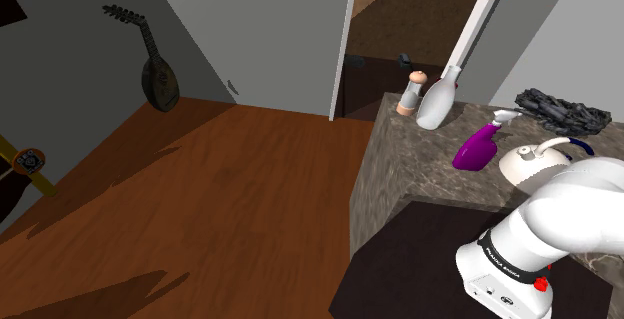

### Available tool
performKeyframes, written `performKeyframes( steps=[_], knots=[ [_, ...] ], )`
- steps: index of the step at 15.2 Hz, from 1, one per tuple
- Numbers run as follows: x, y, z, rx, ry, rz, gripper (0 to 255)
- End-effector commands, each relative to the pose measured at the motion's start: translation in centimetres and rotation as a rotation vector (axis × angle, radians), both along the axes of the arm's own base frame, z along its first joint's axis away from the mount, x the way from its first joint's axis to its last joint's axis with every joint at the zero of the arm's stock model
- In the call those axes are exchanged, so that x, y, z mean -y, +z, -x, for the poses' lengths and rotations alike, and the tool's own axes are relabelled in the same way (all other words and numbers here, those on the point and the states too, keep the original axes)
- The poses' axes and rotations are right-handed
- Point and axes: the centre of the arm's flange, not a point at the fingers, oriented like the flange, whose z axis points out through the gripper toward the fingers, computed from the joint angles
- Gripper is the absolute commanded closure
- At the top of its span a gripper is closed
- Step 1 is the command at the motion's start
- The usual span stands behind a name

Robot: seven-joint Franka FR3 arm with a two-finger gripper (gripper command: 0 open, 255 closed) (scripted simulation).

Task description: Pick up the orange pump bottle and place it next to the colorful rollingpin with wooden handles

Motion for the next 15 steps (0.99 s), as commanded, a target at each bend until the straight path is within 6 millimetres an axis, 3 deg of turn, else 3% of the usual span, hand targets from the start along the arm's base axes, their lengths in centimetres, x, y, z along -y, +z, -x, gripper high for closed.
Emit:
performKeyframes(
  steps=[1,15],
  knots=[
    [-0.1,-1.1,-0.1,0.0,0.0,0.001,255],
    [-0.1,-8.5,-0.1,0.0,0.0,0.001,255]
  ],
)
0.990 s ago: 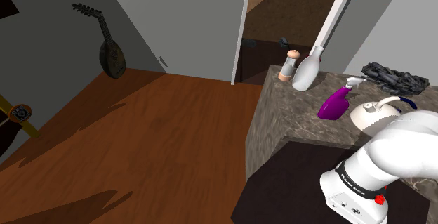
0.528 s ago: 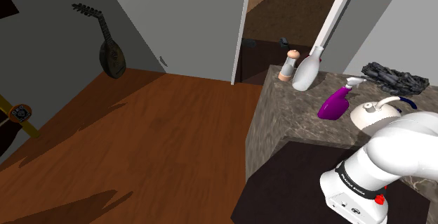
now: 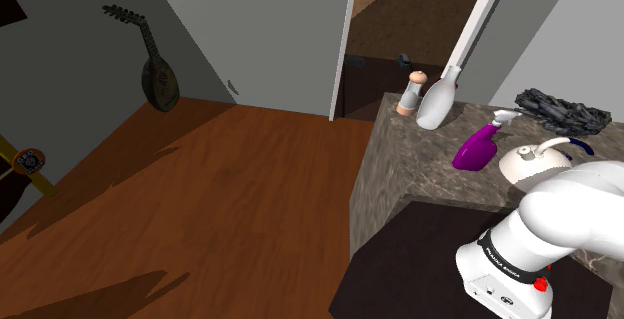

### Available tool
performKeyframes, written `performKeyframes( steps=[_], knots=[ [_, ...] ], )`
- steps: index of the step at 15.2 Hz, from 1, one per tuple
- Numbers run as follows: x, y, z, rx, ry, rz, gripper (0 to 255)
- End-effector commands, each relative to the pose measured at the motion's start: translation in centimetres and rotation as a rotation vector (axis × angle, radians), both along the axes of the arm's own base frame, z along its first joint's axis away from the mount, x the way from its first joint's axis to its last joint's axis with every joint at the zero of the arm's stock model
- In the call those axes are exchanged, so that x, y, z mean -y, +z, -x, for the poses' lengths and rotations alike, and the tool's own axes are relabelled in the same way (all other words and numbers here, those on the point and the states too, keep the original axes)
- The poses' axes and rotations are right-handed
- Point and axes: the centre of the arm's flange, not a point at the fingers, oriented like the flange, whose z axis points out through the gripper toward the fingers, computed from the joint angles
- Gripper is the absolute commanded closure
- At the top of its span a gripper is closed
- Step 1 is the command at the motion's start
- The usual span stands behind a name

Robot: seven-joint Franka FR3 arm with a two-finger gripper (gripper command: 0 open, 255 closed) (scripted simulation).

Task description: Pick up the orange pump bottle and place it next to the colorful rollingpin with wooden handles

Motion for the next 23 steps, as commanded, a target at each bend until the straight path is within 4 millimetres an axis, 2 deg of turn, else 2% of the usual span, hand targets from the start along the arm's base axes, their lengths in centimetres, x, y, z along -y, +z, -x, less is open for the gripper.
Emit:
performKeyframes(
  steps=[1,23],
  knots=[
    [0.1,-1.0,0.0,0.0,0.0,0.0,255],
    [0.1,-12.7,0.0,0.0,0.0,0.0,255]
  ],
)
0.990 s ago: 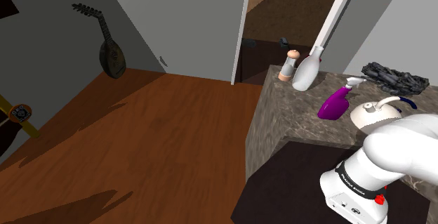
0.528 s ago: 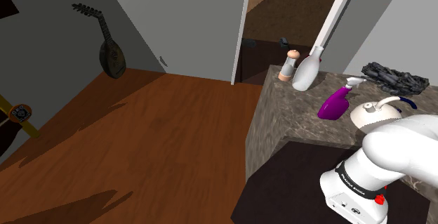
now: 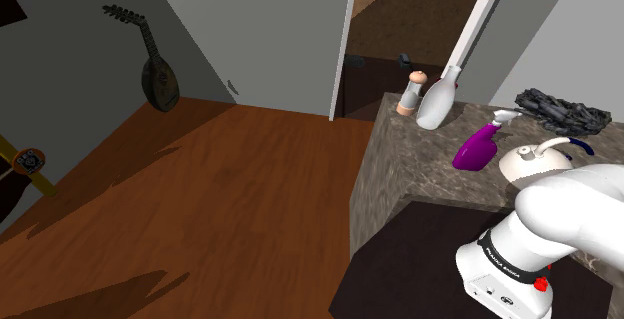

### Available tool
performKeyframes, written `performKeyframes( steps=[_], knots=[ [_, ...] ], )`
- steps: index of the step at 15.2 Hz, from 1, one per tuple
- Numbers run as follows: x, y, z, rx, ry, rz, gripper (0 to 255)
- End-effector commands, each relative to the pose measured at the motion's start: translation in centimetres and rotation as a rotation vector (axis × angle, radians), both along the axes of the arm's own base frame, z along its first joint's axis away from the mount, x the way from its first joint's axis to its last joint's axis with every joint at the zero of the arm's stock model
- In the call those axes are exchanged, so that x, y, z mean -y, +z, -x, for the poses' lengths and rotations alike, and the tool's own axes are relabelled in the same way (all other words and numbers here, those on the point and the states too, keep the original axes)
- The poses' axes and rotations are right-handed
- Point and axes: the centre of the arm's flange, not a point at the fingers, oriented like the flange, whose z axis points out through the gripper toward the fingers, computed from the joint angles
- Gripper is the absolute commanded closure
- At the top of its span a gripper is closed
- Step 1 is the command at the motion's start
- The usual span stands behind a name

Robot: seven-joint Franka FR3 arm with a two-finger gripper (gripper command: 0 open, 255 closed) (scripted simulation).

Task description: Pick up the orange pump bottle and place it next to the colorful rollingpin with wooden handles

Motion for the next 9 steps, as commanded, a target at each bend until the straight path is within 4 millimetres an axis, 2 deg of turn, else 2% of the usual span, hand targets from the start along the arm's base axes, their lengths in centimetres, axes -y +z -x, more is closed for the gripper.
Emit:
performKeyframes(
  steps=[1,5,9],
  knots=[
    [0.0,-1.1,0.1,0.0,0.0,0.0,255],
    [0.0,-3.2,0.1,0.0,0.0,0.0,255],
    [0.0,-3.5,0.1,0.0,0.0,0.0,255]
  ],
)
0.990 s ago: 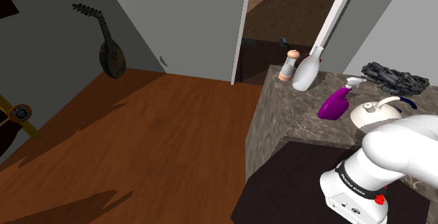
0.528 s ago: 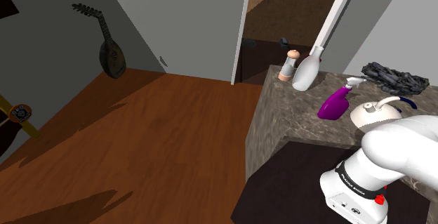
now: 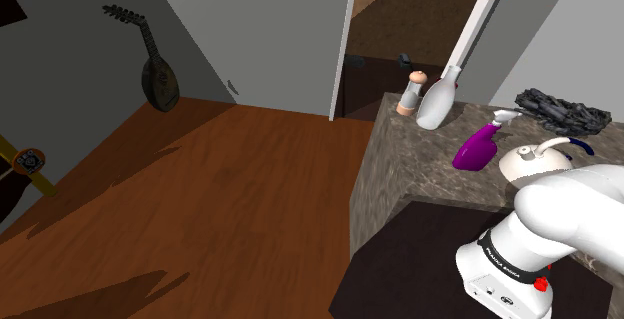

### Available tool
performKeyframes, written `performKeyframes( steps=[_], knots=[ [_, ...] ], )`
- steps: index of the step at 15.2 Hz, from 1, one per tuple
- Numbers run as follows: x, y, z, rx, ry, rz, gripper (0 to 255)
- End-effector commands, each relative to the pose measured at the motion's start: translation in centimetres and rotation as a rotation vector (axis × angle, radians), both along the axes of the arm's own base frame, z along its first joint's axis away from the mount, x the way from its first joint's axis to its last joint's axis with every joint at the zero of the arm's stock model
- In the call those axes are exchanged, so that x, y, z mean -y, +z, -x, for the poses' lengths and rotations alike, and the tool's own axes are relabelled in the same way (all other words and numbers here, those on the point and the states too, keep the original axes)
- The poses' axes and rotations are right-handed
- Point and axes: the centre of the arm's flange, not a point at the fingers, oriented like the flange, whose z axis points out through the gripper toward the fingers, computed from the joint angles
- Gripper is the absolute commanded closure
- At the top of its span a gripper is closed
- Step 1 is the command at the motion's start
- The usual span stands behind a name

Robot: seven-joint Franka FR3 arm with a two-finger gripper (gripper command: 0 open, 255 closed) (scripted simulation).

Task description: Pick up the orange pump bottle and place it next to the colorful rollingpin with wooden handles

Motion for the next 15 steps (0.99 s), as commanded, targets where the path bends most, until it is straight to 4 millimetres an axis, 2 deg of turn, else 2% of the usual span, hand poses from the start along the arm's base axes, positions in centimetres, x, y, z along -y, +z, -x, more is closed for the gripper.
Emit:
performKeyframes(
  steps=[1,4,5,10,14,15],
  knots=[
    [0.0,0.0,0.0,0.0,0.0,0.0,255],
    [0.0,0.0,0.0,0.0,0.0,0.0,255],
    [0.0,0.0,0.0,0.0,0.0,0.0,0],
    [0.0,0.0,0.0,0.0,0.0,0.0,0],
    [-0.4,4.9,-0.4,0.0,0.0,0.0,0],
    [-0.4,4.9,-0.4,0.0,0.0,0.0,0]
  ],
)
